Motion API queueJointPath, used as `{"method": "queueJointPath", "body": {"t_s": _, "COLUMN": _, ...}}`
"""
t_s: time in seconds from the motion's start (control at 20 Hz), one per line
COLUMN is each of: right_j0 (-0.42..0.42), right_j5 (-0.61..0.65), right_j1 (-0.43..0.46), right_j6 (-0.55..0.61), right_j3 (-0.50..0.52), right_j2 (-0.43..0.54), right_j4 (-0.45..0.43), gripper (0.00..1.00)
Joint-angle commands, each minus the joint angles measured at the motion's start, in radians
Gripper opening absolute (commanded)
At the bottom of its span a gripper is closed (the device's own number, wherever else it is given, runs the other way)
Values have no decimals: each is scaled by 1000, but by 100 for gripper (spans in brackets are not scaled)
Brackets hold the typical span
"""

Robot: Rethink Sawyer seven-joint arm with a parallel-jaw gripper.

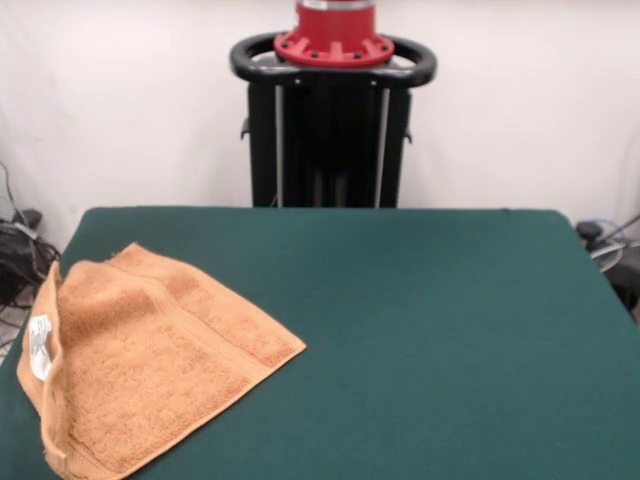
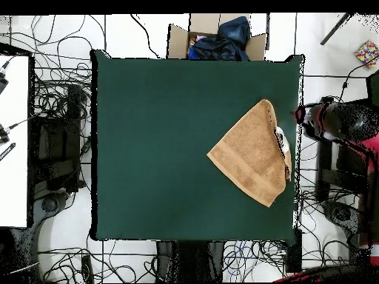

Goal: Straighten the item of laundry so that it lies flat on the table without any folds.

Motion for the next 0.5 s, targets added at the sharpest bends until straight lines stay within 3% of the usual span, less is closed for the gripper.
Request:
{"method": "queueJointPath", "body": {"t_s": 0.05, "right_j0": -9, "right_j5": -90, "right_j1": -177, "right_j6": -1, "right_j3": 291, "right_j2": -12, "right_j4": -7, "gripper": 100}}
{"method": "queueJointPath", "body": {"t_s": 0.5, "right_j0": -35, "right_j5": -197, "right_j1": -366, "right_j6": 156, "right_j3": 594, "right_j2": -34, "right_j4": 38, "gripper": 100}}
